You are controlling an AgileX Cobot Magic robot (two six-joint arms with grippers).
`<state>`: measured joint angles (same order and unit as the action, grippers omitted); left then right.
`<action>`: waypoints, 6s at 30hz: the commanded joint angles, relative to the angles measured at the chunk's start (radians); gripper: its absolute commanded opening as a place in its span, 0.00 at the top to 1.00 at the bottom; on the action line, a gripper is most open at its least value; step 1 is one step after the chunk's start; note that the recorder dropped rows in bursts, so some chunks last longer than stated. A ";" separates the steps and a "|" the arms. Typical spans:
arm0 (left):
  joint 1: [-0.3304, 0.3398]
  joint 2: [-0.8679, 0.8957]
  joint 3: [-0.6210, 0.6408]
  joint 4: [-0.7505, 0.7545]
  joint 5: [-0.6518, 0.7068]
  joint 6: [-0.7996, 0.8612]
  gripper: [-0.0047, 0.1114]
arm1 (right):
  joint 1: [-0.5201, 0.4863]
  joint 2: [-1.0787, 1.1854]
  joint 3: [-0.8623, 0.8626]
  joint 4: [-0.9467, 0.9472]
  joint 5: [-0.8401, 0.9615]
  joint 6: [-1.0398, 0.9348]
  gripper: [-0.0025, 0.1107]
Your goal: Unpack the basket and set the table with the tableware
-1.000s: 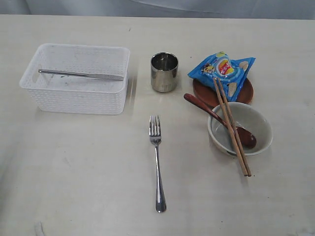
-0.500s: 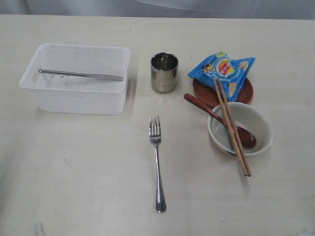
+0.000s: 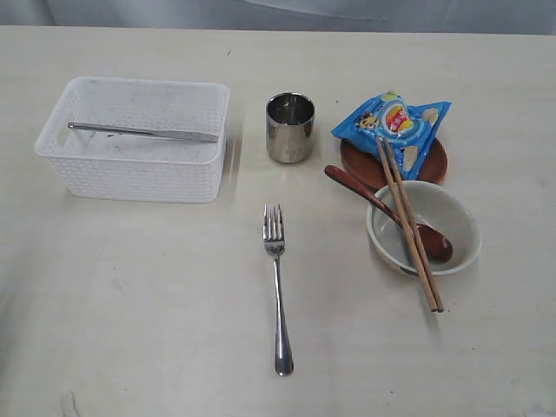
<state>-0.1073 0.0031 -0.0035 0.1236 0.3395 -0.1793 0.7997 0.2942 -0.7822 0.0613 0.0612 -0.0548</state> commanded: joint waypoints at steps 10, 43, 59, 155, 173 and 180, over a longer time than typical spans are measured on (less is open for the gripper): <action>0.004 -0.003 0.003 0.001 0.002 0.000 0.96 | -0.510 -0.154 0.003 -0.011 0.000 -0.088 0.98; 0.004 -0.003 0.003 0.001 0.004 0.000 0.96 | -0.717 -0.294 0.782 -0.061 0.163 -0.199 0.98; 0.004 -0.003 0.003 0.001 0.004 0.000 0.96 | -0.717 -0.294 0.782 -0.018 0.269 -0.166 0.98; -0.080 2.034 -1.579 -0.371 0.691 1.017 0.55 | -0.717 -0.294 0.782 -0.018 0.270 -0.144 0.98; -0.080 2.100 -1.513 -0.134 0.629 1.272 0.55 | -0.682 -0.294 0.782 -0.018 0.270 -0.138 0.98; -0.080 2.107 -1.435 -0.063 0.478 1.171 0.64 | -0.682 -0.294 0.782 -0.018 0.270 -0.138 0.98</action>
<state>-0.1844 2.1119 -1.4465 0.0521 0.8653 1.0602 0.1121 0.0058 -0.0027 0.0382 0.3330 -0.1930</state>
